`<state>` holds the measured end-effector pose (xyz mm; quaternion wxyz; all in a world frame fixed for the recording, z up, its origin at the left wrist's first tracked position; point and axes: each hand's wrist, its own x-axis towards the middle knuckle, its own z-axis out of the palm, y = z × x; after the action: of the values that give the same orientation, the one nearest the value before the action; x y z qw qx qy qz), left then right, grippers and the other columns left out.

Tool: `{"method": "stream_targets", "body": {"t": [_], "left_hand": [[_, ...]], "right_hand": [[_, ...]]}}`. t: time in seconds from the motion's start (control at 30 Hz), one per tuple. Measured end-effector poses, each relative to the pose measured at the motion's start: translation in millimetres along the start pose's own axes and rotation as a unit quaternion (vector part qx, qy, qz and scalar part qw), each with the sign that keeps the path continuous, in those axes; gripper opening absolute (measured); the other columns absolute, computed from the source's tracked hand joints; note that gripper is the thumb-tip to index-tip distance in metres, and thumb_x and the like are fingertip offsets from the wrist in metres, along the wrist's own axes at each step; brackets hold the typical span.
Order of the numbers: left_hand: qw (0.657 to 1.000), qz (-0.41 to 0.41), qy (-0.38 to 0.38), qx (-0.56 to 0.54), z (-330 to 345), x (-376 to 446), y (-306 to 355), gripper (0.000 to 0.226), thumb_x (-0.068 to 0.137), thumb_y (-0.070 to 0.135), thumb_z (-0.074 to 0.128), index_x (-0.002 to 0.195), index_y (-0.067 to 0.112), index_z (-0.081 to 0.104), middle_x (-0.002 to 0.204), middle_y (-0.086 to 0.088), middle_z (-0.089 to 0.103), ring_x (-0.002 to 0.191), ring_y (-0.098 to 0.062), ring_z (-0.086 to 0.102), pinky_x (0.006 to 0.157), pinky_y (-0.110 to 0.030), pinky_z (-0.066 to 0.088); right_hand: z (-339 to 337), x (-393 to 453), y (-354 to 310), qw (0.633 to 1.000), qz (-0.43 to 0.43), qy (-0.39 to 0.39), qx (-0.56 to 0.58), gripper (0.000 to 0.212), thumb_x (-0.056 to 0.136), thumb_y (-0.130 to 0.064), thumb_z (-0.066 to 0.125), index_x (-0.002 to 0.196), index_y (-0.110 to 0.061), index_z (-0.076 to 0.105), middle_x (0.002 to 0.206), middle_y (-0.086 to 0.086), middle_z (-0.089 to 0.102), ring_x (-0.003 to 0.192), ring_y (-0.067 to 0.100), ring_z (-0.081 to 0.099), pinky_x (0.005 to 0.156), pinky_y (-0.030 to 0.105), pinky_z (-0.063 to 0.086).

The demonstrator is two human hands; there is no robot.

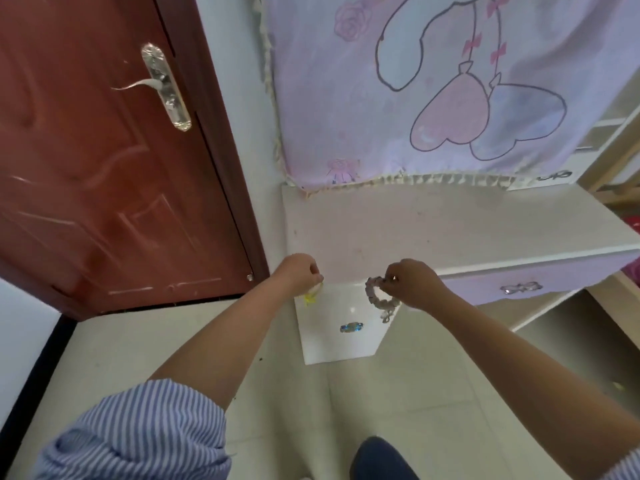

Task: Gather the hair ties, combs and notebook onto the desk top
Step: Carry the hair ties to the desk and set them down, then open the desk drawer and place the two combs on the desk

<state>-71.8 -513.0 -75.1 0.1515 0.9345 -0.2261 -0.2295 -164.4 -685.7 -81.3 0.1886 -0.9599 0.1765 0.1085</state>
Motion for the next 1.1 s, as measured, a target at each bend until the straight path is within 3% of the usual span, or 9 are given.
{"method": "stream_targets", "body": {"t": [0.07,0.2,0.3,0.43,0.5,0.73,0.9,1.03,1.1], "left_hand": [[1.0,-0.007,0.001,-0.014,0.0,47.4,4.0,0.023,0.093,0.013,0.053,0.105,-0.001,0.065,0.116,-0.019,0.066,0.108,-0.03,0.059,0.087,-0.031,0.047],[0.994,-0.048,0.077,-0.055,6.4,145.3,8.9,0.019,0.093,0.012,0.049,0.1,0.001,0.063,0.111,-0.019,0.065,0.103,-0.032,0.058,0.083,-0.035,0.047],[0.987,-0.053,0.143,-0.049,17.6,203.8,11.4,0.019,0.093,0.01,0.047,0.097,0.003,0.064,0.105,-0.019,0.062,0.096,-0.033,0.057,0.075,-0.036,0.046],[0.993,-0.09,0.054,0.05,59.0,239.7,7.7,0.024,0.094,0.004,0.042,0.108,0.007,0.062,0.116,-0.014,0.057,0.105,-0.031,0.051,0.076,-0.036,0.046],[0.992,-0.118,0.022,0.046,75.5,242.3,7.5,0.027,0.093,0.003,0.042,0.116,0.008,0.058,0.126,-0.012,0.051,0.111,-0.03,0.046,0.084,-0.036,0.046],[0.988,-0.129,0.03,0.079,90.7,224.8,23.7,0.042,0.092,0.009,0.044,0.134,0.01,0.041,0.144,-0.012,0.036,0.128,-0.029,0.034,0.098,-0.039,0.039],[0.99,-0.075,0.06,0.101,125.7,202.6,79.7,0.046,0.093,0.012,0.043,0.138,0.007,0.034,0.153,-0.014,0.024,0.141,-0.03,0.018,0.11,-0.043,0.028],[0.995,-0.005,0.051,0.09,180.7,182.3,149.7,0.046,0.093,0.011,0.043,0.138,0.006,0.033,0.154,-0.014,0.021,0.143,-0.027,0.014,0.113,-0.041,0.025],[0.996,0.026,0.032,0.084,212.0,169.9,186.2,0.048,0.094,0.011,0.042,0.14,0.006,0.03,0.156,-0.013,0.017,0.145,-0.027,0.01,0.116,-0.041,0.019]], "right_hand": [[-4.8,49.0,8.2,1.0,-0.003,0.009,0.012,0.024,0.089,-0.02,0.054,0.102,-0.005,0.067,0.11,0.019,0.061,0.102,0.031,0.057,0.085,0.03,0.044],[-4.7,160.7,25.3,0.997,-0.034,0.068,0.03,0.022,0.088,-0.018,0.054,0.092,-0.002,0.069,0.104,0.019,0.062,0.094,0.033,0.06,0.079,0.031,0.046],[5.3,228.8,37.7,0.992,-0.084,0.095,0.018,0.021,0.089,-0.012,0.05,0.096,0.001,0.065,0.105,0.019,0.062,0.091,0.035,0.06,0.074,0.038,0.049],[35.6,273.8,63.8,0.987,-0.121,-0.024,-0.1,0.034,0.088,-0.011,0.046,0.121,-0.006,0.051,0.135,0.014,0.047,0.117,0.03,0.047,0.089,0.038,0.046],[46.6,274.7,76.2,0.984,-0.13,-0.07,-0.103,0.042,0.087,-0.014,0.047,0.128,-0.009,0.042,0.142,0.011,0.038,0.123,0.029,0.04,0.095,0.039,0.042],[44.1,236.8,131.5,0.99,-0.102,-0.093,0.039,0.057,0.089,-0.016,0.05,0.14,-0.008,0.027,0.152,0.014,0.022,0.135,0.033,0.028,0.112,0.04,0.028],[27.7,173.5,204.8,0.996,-0.072,-0.018,0.057,0.043,0.084,-0.003,0.057,0.126,0.005,0.047,0.139,0.024,0.043,0.127,0.039,0.04,0.108,0.042,0.032],[23.2,103.7,279.8,0.995,-0.06,0.05,0.056,0.025,0.066,0.013,0.069,0.09,0.015,0.063,0.103,0.035,0.064,0.096,0.05,0.061,0.083,0.053,0.051],[24.3,76.0,319.8,0.999,-0.029,0.033,0.033,0.022,0.067,0.011,0.069,0.088,0.015,0.062,0.097,0.034,0.065,0.092,0.048,0.062,0.08,0.051,0.052]]}}
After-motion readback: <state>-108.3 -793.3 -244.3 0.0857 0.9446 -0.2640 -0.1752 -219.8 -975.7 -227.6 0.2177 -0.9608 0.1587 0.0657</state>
